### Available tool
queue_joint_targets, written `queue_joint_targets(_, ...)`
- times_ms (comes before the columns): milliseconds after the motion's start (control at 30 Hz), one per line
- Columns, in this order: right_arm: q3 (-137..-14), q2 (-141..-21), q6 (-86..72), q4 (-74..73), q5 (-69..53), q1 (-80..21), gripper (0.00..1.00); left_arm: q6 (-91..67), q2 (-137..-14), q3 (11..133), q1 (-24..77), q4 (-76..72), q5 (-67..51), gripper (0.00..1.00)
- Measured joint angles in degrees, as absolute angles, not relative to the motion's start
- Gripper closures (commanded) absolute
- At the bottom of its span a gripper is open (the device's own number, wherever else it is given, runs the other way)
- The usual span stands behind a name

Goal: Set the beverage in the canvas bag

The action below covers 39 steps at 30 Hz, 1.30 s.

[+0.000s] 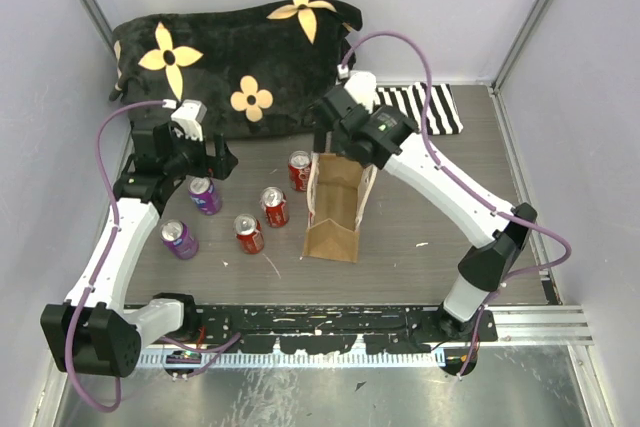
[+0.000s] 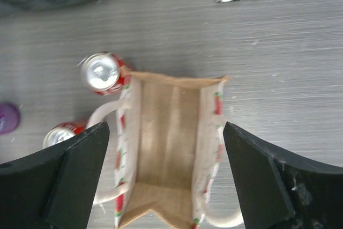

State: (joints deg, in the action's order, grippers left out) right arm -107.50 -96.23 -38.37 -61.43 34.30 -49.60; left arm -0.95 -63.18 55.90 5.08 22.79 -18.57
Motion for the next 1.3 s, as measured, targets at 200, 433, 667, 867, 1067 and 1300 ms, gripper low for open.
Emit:
queue_joint_targets(200,-106.76,-92.77,-37.78,-65.19,35.94,-43.55,0.08,-1.17,-64.75,56.47,7.35,22.11,-19.00,0.02)
queue_joint_targets(433,-94.28,-84.99,-39.64,-65.98,33.01,-42.74,0.17,-1.61,-64.69,56.12,10.55,22.02,-18.94,0.02)
queue_joint_targets(667,-82.70,-82.32,-42.33,-64.66,27.57,-42.76,0.67,-1.78,-64.42,54.83,11.53,22.11,-18.63,0.02)
queue_joint_targets(867,-82.06,-81.17,-42.78,-63.88,24.29,-42.78,0.89,-1.78,-64.42,54.59,11.79,22.13,-18.55,0.02)
queue_joint_targets(1067,-81.06,-77.01,-42.83,-65.76,23.55,-42.81,0.91,-1.83,-64.42,54.52,12.29,22.11,-18.52,0.02)
queue_joint_targets(1300,-77.06,-73.52,-43.51,-67.20,22.74,-42.81,0.87,-2.07,-64.47,54.22,13.32,22.09,-18.52,0.02)
